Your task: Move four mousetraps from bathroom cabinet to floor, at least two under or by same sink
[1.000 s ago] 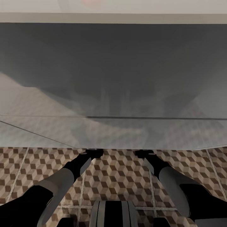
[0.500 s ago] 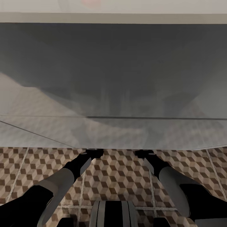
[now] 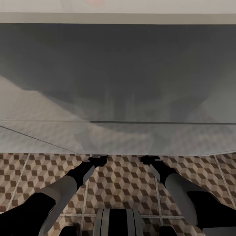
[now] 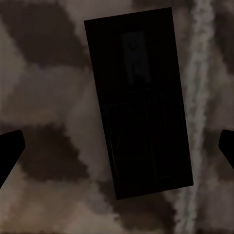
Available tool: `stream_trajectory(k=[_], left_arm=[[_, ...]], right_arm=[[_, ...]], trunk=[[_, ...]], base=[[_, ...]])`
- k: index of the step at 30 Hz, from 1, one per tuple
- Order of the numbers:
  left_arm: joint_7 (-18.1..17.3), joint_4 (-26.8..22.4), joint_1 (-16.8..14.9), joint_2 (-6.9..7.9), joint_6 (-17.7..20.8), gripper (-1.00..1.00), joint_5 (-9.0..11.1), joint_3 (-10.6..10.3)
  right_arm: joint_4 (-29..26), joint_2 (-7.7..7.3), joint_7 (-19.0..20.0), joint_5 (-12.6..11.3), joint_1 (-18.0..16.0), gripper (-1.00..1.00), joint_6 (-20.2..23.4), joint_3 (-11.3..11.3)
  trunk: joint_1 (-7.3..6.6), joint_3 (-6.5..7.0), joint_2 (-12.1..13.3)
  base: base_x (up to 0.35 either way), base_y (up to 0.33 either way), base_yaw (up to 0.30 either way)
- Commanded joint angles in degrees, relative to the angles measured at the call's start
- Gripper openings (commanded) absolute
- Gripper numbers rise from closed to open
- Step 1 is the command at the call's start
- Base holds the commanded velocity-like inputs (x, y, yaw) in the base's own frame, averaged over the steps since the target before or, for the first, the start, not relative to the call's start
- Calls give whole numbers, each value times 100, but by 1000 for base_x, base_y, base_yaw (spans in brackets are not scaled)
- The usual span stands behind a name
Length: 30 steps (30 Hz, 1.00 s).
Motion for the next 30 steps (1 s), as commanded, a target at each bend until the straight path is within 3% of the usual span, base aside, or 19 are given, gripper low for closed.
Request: stream_trajectory(k=[1, 19, 30], left_arm=[[18, -10, -1, 1, 14, 100, 57, -45], [18, -35, -1, -27, -77, 100, 56, -45], [35, -114, -1, -19, -338, 100, 40, -54]], right_arm=[[-12, 3, -16, 40, 1, 100, 39, -15], [-12, 3, -16, 40, 2, 100, 39, -15], [-12, 9, -16, 46, 1, 100, 34, -15]], trunk=[[-1, -3, -1], [-1, -3, -1], [-1, -3, -1]], base=[[0, 0, 0], [0, 0, 0], [0, 0, 0]])
